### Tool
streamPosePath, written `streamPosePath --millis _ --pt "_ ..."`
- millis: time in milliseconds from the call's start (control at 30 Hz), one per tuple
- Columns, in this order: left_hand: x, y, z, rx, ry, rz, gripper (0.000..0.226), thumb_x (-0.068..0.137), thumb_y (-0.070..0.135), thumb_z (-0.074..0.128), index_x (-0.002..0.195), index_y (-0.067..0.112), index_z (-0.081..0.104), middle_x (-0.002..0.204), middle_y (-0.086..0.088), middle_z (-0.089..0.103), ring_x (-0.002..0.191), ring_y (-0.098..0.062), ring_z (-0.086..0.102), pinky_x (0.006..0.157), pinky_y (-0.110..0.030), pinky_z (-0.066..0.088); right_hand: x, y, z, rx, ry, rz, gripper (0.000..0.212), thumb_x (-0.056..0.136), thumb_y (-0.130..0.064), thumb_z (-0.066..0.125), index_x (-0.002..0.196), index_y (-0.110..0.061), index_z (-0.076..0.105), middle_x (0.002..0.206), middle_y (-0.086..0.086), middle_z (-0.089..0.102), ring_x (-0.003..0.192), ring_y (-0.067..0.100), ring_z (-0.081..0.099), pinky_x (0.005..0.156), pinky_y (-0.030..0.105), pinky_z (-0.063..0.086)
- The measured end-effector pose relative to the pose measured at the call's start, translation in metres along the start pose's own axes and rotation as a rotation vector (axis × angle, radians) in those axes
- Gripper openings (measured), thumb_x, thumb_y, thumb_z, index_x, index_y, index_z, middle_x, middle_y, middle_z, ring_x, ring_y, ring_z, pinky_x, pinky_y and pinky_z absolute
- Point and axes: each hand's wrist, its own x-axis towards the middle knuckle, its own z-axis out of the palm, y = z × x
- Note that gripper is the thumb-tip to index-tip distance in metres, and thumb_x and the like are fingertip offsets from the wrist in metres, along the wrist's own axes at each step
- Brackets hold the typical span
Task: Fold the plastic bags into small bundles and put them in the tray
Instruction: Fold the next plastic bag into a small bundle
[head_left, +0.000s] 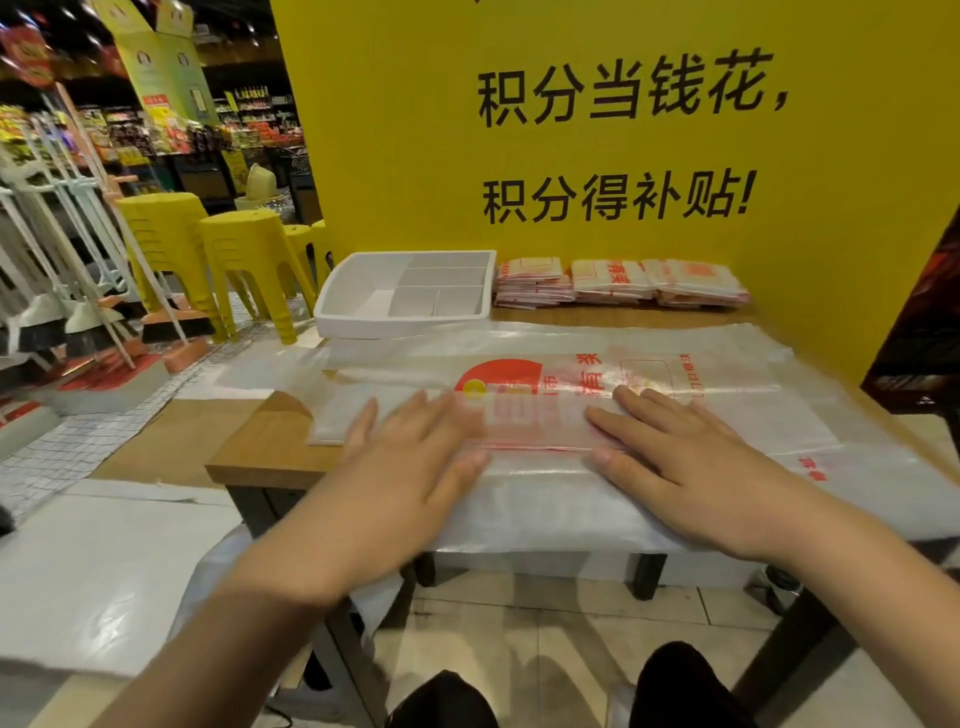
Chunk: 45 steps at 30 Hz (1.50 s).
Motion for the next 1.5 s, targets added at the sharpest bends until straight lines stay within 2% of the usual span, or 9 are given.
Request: streamPosePath --millis 200,500,733,867,967,1133,1267,1400,1500 --pt "0.009 0.023 0.030 0.058 0.000 0.057 0.071 0.083 0.073 -0.014 0.150 0.051 -0.015 0.163 0.014 -0.021 0.149 -0.010 -0.025 0.121 -0.041 -0.016 -0.001 0.007 0.002 0.013 0.021 0.007 0.067 0.092 -0.072 0.009 0.155 -0.049 0.007 0.166 -0.014 -0.007 0.152 0.007 -0.011 0.124 0.036 -0.006" --pt "0.009 -0.007 0.027 0.016 0.035 -0.114 0.063 0.092 0.068 -0.002 0.153 0.053 -0.002 0.167 0.007 -0.009 0.153 -0.016 -0.013 0.122 -0.037 -0.009 -0.031 0.058 -0.004 0.012 -0.003 0.080 0.067 0.079 -0.087 -0.009 0.142 -0.067 -0.001 0.160 -0.026 -0.017 0.146 -0.003 -0.021 0.121 0.026 -0.011" --pt "0.019 -0.006 0.013 0.095 0.118 0.013 0.085 0.080 0.079 0.003 0.150 0.040 0.031 0.141 0.013 0.042 0.135 -0.012 0.031 0.118 -0.038 0.018 -0.031 0.053 -0.026 -0.108 0.015 0.074 0.093 0.076 -0.089 0.007 0.155 -0.042 0.019 0.165 -0.017 0.008 0.152 0.007 0.003 0.124 0.029 0.004" --pt "0.024 -0.005 -0.001 0.142 0.097 0.120 0.063 0.093 0.067 0.018 0.143 0.039 0.044 0.134 0.013 0.051 0.123 -0.014 0.048 0.109 -0.033 0.029 -0.024 0.041 -0.031 -0.138 0.046 -0.059 0.084 0.083 -0.083 0.023 0.155 -0.040 0.023 0.163 -0.019 0.019 0.148 0.003 0.019 0.122 0.025 0.018" --pt "0.024 -0.009 0.004 0.138 0.199 0.181 0.035 0.103 0.037 0.046 0.137 0.036 0.053 0.126 0.009 0.058 0.113 -0.018 0.058 0.100 -0.035 0.039 -0.020 0.035 -0.030 -0.166 0.058 -0.067 0.073 0.087 -0.077 0.021 0.152 -0.043 0.025 0.156 -0.022 0.033 0.140 0.005 0.037 0.113 0.027 0.035" --pt "0.023 -0.013 0.024 0.010 0.348 0.159 0.042 0.086 0.005 0.068 0.124 0.024 0.067 0.118 0.004 0.064 0.103 -0.019 0.063 0.084 -0.034 0.049 -0.018 0.030 -0.017 -0.208 0.263 -0.069 0.055 0.098 -0.063 0.029 0.148 -0.042 0.037 0.147 -0.020 0.046 0.130 0.008 0.049 0.101 0.026 0.044" --pt "0.018 -0.010 0.028 -0.183 0.448 0.135 0.029 0.094 0.018 0.053 0.116 0.027 0.069 0.118 0.011 0.067 0.109 -0.009 0.060 0.098 -0.033 0.046 -0.021 0.038 -0.002 -0.008 0.363 -0.050 0.051 0.091 -0.064 0.037 0.132 -0.040 0.059 0.128 -0.022 0.062 0.117 0.008 0.058 0.090 0.028 0.051" --pt "0.013 -0.007 0.017 -0.092 0.430 0.113 0.013 0.096 0.022 0.058 0.103 0.033 0.061 0.094 0.017 0.065 0.092 -0.006 0.057 0.101 -0.026 0.037 -0.027 0.035 -0.008 0.020 0.396 -0.082 0.034 0.091 -0.055 0.049 0.117 -0.043 0.067 0.111 -0.029 0.065 0.103 0.001 0.062 0.081 0.026 0.053" --pt "0.017 -0.011 -0.001 -0.091 0.288 0.085 0.004 0.100 0.036 0.049 0.104 0.037 0.052 0.084 0.017 0.058 0.082 -0.007 0.054 0.082 -0.023 0.041 -0.029 0.031 -0.026 0.058 0.325 -0.092 0.032 0.093 -0.060 0.038 0.106 -0.047 0.065 0.097 -0.033 0.064 0.092 -0.006 0.059 0.074 0.025 0.052"
